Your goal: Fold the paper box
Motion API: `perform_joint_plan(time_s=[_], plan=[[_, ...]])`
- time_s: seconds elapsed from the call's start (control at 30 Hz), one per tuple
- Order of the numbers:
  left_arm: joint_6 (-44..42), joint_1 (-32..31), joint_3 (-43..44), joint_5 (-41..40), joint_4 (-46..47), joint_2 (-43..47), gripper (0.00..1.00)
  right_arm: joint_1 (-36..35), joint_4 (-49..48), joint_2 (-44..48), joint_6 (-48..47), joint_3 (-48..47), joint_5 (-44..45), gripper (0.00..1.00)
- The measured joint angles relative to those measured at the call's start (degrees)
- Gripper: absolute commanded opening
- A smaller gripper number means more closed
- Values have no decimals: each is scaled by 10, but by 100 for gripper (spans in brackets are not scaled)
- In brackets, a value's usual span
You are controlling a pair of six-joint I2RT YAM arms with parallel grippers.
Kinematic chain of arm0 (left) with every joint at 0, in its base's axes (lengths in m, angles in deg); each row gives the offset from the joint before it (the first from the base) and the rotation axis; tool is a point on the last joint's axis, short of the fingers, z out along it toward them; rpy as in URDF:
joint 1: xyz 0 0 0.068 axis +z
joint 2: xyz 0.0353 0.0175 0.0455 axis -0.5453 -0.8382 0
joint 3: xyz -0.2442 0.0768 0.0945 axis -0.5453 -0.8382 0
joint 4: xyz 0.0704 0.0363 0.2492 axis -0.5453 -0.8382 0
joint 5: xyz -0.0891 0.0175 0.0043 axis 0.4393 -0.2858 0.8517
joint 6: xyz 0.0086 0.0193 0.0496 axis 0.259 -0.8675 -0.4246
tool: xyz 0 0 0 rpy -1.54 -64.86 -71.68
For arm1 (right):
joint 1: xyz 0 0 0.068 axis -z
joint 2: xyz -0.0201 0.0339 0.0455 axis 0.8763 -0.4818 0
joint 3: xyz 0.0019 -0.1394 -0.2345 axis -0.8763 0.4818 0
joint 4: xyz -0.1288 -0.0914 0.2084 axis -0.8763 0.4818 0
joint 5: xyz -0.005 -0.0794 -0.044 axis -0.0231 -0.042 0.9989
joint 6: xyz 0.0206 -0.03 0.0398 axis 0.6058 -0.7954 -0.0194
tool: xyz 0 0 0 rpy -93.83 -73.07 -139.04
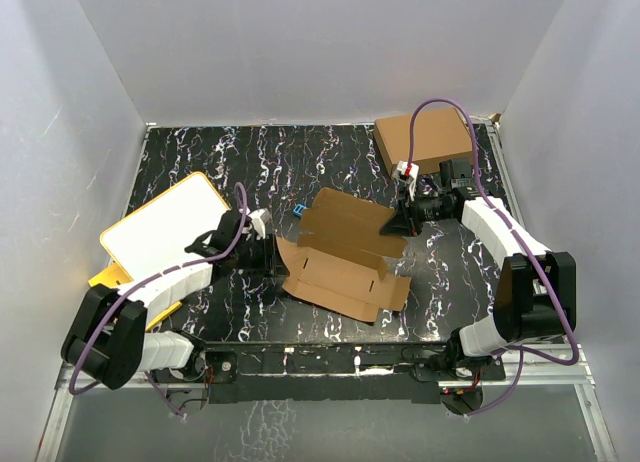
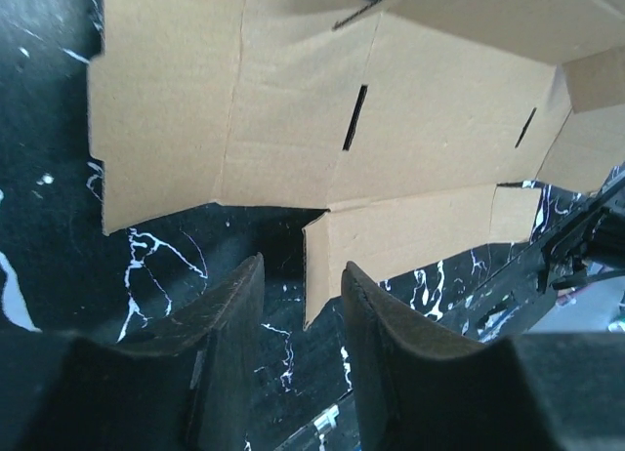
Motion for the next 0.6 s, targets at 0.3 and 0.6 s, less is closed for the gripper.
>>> perform_joint_plan(time_s=[0.3, 0.6], plan=[[26, 0, -26, 80, 56, -41, 16, 0, 0, 0, 0, 0, 0, 8], [83, -14, -43, 129, 154, -77, 11, 0, 0, 0, 0, 0, 0, 8]])
